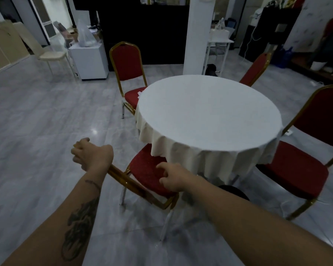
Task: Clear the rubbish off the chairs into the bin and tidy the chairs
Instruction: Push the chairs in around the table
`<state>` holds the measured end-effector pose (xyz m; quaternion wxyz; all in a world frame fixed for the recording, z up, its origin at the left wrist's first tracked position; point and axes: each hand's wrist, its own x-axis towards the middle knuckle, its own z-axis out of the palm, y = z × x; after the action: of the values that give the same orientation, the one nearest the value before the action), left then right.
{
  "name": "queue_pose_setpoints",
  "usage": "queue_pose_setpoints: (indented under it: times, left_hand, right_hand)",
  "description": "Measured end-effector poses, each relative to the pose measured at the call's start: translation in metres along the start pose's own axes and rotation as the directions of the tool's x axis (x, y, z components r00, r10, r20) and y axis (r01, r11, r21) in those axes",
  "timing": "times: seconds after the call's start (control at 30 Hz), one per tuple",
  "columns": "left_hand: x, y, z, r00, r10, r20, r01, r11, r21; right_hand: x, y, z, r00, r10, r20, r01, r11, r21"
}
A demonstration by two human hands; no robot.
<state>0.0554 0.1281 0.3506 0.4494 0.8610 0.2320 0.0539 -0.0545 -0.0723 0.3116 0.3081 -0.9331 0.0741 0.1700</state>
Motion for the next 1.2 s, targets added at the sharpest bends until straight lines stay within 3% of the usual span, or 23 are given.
queue_pose_setpoints:
  times: [0.13, 0.33, 0.47, 0.67, 0.93, 1.2]
  left_hand:
    - [-0.053, 0.051, 0.028, 0.986, 0.162, 0.037, -0.164, 0.985, 0.051]
    - [-0.138, 0.135, 0.118, 0.859, 0.394, 0.327, -0.37, 0.919, -0.136]
    - [-0.212, 0.199, 0.203, 0.714, 0.491, 0.499, -0.44, 0.869, -0.226]
    - [-0.332, 0.281, 0.303, 0.449, 0.525, 0.723, -0.456, 0.831, -0.32]
    - [-0.445, 0.385, 0.434, 0.219, 0.558, 0.8, -0.53, 0.756, -0.383]
    - [-0.52, 0.467, 0.592, 0.073, 0.58, 0.811, -0.52, 0.716, -0.465]
  right_hand:
    - [-0.017, 0.064, -0.061, 0.995, 0.052, -0.09, -0.046, 0.997, 0.07]
    - [-0.06, 0.188, -0.166, 0.959, 0.122, -0.255, -0.067, 0.975, 0.212]
    - [-0.104, 0.288, -0.24, 0.914, 0.214, -0.346, -0.125, 0.957, 0.261]
    - [-0.184, 0.413, -0.334, 0.814, 0.362, -0.455, -0.275, 0.929, 0.248]
    - [-0.248, 0.545, -0.435, 0.674, 0.506, -0.538, -0.404, 0.862, 0.306]
    - [-0.232, 0.665, -0.539, 0.641, 0.52, -0.564, -0.547, 0.825, 0.139]
